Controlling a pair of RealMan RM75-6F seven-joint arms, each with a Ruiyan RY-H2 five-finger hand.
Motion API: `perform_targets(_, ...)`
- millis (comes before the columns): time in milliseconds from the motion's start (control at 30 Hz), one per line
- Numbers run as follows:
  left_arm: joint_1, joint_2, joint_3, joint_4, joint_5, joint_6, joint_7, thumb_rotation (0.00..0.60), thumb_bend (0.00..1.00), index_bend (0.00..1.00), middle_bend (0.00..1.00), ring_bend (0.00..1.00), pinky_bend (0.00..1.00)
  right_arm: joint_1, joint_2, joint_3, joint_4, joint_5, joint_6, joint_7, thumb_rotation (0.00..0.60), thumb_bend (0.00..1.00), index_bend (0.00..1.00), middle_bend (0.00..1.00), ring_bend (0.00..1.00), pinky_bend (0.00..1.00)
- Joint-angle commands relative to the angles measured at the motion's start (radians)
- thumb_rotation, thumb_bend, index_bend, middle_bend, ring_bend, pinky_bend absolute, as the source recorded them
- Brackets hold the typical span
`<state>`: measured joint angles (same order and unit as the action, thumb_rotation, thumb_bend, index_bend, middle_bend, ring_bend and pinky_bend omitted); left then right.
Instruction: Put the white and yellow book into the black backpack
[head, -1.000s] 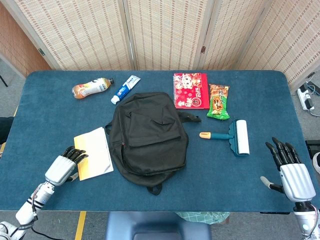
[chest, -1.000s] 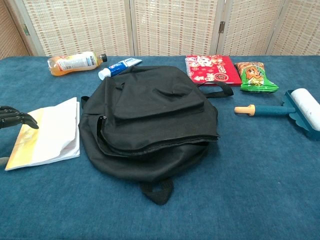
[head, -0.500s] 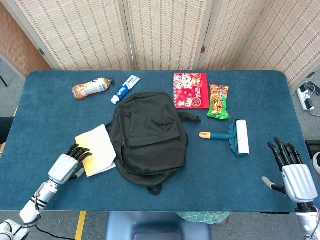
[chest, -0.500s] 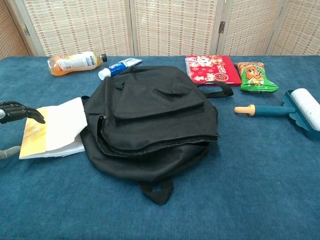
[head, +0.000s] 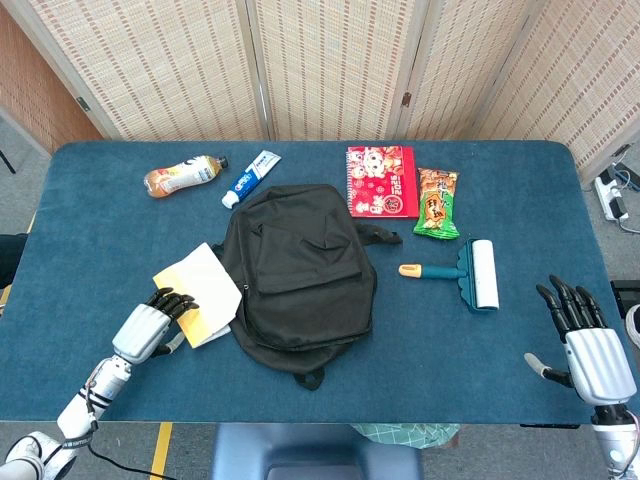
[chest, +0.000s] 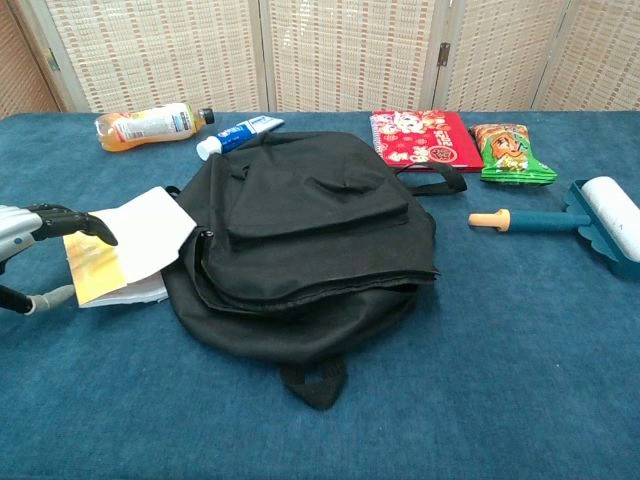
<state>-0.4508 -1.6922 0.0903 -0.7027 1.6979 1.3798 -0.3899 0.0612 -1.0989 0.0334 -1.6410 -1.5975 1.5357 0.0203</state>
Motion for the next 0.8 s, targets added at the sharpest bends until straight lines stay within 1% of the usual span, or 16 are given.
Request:
perform_targets(33,-0.008,-0.001,-0.004,-0.012,0.001,0.0,0.003,0.6,0.52,0.3,0.28,0.26,0.19,0.0,0.0,0.001,0.001,0.001,0.0,0.001,0.6,0.13,0.0,0.02,0.08,0.06)
perform_targets(133,-0.014,0.003,-0.011,-0.036,-0.005,-0.004,-0.011,0.6,0.57,0.3,0.29,0.26,0.19,0.0,-0.001,0.002,0.001,0.001,0.001,0.002,0.6,0.13,0.0,0.02,0.08,0.06)
perform_targets(233,-0.021,0.005,-0.016,-0.05,-0.008,-0.007,-0.005,0.6,0.59,0.3,0.29,0.26,0.2,-0.001,-0.001,0.002,0.002,0.002,0.003,0.003,0.6,0.13,0.0,0.02,0.08,0.06)
perform_targets(633,-0.055,-0.004,-0.035,-0.102,-0.011,-0.025,0.025,0.6,0.57,0.31,0.29,0.26,0.19,-0.002,-0.006,0.003,0.015,0.005,0.002,0.015,0.6,0.13,0.0,0.02,0.08,0.06)
perform_targets(800,-0.057,-0.008,-0.044,-0.109,-0.016,-0.015,0.033,0.6,0.52,0.34,0.29,0.26,0.2,-0.005,-0.006,0.003,0.019,0.009,0.003,0.017,0.6,0.13,0.0,0.02,0.08,0.06)
